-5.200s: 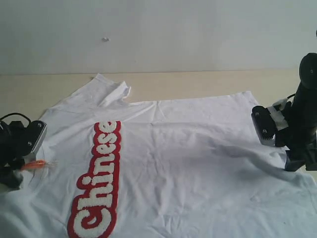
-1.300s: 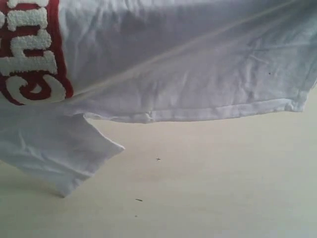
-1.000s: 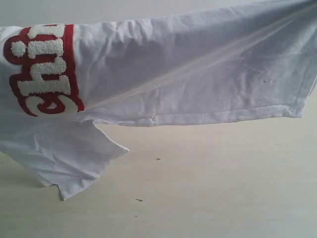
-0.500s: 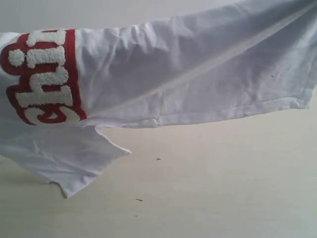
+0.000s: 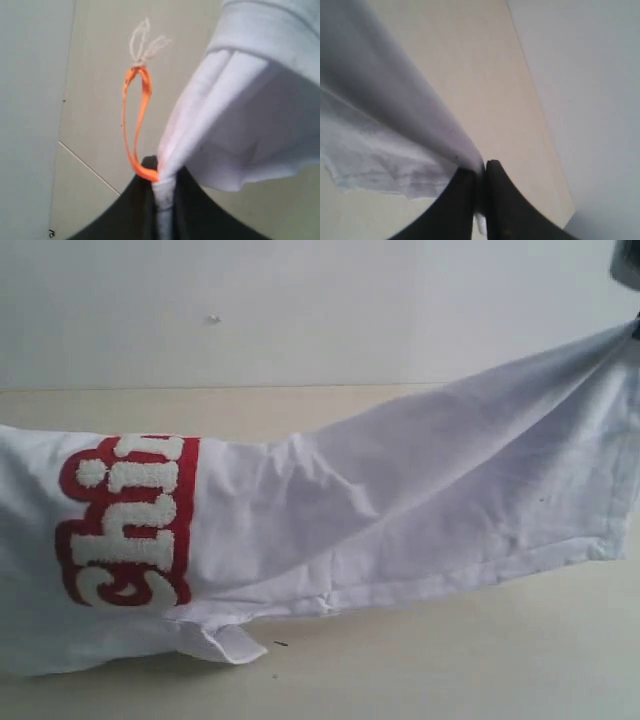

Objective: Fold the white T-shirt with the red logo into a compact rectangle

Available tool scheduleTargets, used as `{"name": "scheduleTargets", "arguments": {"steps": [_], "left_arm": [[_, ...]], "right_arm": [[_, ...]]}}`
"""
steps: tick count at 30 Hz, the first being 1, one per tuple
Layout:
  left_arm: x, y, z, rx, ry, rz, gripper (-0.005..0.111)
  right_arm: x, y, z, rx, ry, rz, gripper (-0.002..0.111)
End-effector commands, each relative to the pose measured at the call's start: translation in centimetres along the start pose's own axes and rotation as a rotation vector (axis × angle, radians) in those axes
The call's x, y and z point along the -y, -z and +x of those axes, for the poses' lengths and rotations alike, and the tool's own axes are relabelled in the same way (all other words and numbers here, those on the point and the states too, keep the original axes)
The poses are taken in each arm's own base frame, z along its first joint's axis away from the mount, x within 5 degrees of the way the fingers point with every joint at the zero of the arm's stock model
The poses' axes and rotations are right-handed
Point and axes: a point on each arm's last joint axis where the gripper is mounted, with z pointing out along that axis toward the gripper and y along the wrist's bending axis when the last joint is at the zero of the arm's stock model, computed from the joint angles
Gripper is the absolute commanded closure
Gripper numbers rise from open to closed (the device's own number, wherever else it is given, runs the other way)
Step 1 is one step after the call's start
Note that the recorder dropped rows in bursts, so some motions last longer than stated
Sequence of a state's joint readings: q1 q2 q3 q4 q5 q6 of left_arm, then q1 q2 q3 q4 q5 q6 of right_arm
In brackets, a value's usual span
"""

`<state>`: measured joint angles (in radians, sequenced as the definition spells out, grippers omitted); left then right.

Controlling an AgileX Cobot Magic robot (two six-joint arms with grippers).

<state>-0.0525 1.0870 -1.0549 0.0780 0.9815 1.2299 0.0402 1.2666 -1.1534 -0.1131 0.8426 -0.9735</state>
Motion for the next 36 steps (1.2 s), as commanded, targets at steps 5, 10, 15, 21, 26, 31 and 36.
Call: {"name": "scheduleTargets", "arguments": {"steps": [5, 10, 15, 21, 26, 31, 36], "left_arm": [[-5.8, -15.2, -2.7, 0.104, -0.056, -0.280, 0.107], [-6.0, -26.0, -2.6, 0.182, -0.039, -0.445, 0.107], [-5.6, -30.6, -2.4, 0.198, -0.015, -0.476, 0.107], [-7.2, -30.0, -2.7, 0.186, 0.048, -0.418, 0.107], [-8.2, -28.7, -2.3, 0.023, 0.358, -0.052, 0.107], [-8.2, -26.8, -3.4, 0.030, 0.381, 0.247, 0.107], [-9.3, -24.4, -4.9, 0.177, 0.511, 0.256, 0.107]], "right_arm": [[3.1, -16.3, 1.0, -0.084, -0.033, -0.007, 0.108], [4.4, -25.5, 0.0, 0.053, 0.025, 0.160, 0.108], [4.7, -28.8, -0.5, 0.117, 0.021, 0.224, 0.108], [6.5, -28.2, -0.1, 0.090, -0.108, 0.216, 0.108], [7.9, -27.3, 1.6, -0.043, -0.357, 0.089, 0.108], [7.5, -26.4, 1.7, -0.083, -0.431, -0.119, 0.108], [8.0, -24.6, 0.7, -0.046, -0.479, -0.180, 0.108]]}}
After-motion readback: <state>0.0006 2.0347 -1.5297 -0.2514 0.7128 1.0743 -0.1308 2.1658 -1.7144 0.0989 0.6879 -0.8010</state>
